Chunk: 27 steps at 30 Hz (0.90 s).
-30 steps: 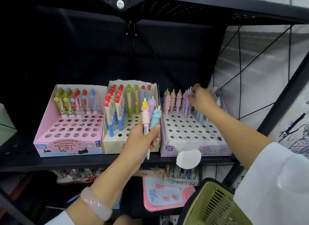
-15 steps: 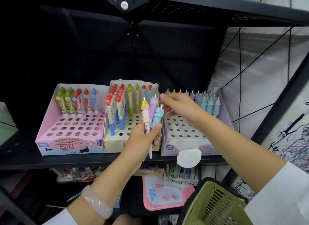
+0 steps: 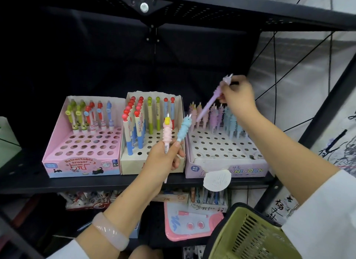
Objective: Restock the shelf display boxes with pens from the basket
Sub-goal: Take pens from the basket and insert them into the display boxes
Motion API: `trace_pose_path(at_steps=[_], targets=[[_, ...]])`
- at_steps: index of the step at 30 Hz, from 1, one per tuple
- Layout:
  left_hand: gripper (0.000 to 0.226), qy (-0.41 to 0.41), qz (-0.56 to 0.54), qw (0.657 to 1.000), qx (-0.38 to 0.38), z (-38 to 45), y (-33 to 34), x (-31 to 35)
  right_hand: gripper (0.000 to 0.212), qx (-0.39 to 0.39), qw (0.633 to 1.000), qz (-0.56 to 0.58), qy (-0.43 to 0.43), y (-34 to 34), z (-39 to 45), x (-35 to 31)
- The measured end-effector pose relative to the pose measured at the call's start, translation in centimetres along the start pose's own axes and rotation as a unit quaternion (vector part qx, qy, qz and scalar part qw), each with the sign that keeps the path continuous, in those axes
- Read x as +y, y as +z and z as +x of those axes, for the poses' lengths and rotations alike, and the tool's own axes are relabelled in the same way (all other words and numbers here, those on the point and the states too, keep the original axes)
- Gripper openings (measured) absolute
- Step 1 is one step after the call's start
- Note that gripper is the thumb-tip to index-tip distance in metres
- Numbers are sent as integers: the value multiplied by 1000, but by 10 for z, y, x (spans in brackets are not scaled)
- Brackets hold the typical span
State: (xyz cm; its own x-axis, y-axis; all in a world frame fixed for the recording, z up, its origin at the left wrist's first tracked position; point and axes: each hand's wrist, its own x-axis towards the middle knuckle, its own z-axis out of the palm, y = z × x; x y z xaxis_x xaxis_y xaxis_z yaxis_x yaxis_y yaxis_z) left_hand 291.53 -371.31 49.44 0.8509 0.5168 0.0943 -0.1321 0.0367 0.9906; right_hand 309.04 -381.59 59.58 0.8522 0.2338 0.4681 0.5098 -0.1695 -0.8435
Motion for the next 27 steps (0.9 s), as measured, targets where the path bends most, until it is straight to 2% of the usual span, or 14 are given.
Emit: trace_pose_path(at_steps=[3,6,17,21,25,27], targets=[[13,7,-4,1000,-3,1,0,0,13,7,972,-210,-101,-16,9,19],[12,10,-1,1000,-4,1,1,-1,24,-9,952,-288,-102,-20,9,36],[11,-1,-6,1000,-4,3,-2,-4,31,-39,901,-420,-99,-14,8,49],[11,0,-5,1000,-6,4,-1,-5,35,-19,858,-497,-129,-11,12,55],[11,-1,-7,1000,-8,3,1,-6,35,-84,827,-550,-85,-9,15,67],[11,0,-6,1000,-10,2,1,-7,38,-91,814,-569,-78,-9,9,79]])
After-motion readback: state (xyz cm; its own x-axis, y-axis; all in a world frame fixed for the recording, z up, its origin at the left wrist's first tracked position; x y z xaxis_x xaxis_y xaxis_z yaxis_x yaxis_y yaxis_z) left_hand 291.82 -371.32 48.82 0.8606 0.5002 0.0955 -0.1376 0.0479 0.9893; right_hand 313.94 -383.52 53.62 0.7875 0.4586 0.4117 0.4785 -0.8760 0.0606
